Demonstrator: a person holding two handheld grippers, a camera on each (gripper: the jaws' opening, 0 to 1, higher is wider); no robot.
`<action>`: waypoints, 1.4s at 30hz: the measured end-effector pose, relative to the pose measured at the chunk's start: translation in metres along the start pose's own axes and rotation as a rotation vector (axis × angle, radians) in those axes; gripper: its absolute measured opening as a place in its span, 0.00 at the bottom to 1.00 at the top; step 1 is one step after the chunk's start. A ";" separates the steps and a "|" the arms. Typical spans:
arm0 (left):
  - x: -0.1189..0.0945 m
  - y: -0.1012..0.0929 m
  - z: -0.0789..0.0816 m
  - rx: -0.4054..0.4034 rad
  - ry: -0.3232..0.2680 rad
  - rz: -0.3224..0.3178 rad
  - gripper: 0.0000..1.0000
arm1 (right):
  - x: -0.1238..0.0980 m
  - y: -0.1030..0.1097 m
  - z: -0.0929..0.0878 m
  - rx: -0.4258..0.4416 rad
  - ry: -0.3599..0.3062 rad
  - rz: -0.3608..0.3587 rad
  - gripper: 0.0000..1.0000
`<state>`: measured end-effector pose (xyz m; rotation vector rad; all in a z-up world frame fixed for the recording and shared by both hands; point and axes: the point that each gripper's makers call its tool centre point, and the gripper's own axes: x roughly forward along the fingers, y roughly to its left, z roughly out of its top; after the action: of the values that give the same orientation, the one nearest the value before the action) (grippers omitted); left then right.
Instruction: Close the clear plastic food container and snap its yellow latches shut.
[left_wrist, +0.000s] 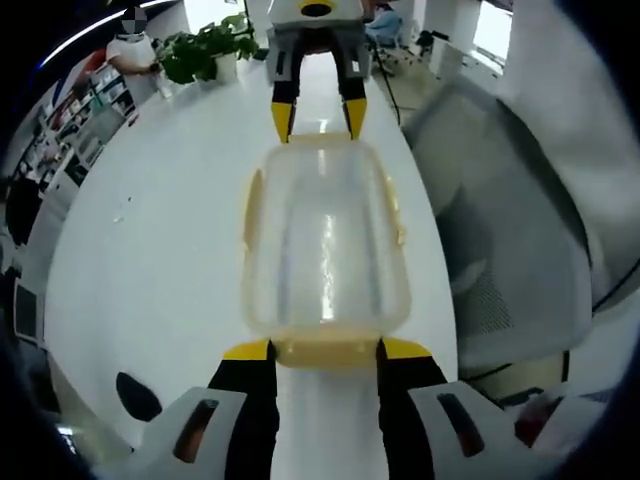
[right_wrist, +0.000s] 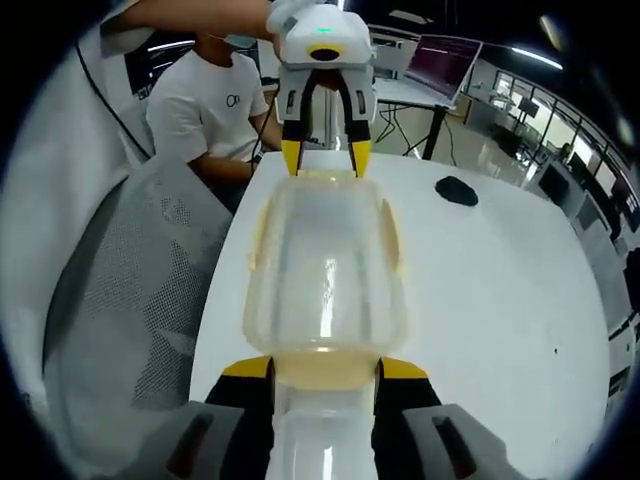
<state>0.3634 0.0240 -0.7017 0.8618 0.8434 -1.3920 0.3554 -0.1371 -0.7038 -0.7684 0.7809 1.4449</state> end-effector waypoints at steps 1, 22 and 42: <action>0.000 0.000 0.002 -0.001 -0.001 0.000 0.36 | -0.001 0.000 -0.001 0.001 -0.001 -0.001 0.36; 0.018 0.004 0.050 0.007 -0.004 0.020 0.36 | -0.036 -0.002 -0.039 -0.006 0.014 -0.014 0.37; 0.039 0.005 0.093 0.020 0.005 0.025 0.36 | -0.062 -0.002 -0.079 -0.016 0.016 -0.037 0.37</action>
<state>0.3684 -0.0766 -0.6940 0.8892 0.8211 -1.3787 0.3581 -0.2366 -0.6951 -0.8036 0.7644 1.4147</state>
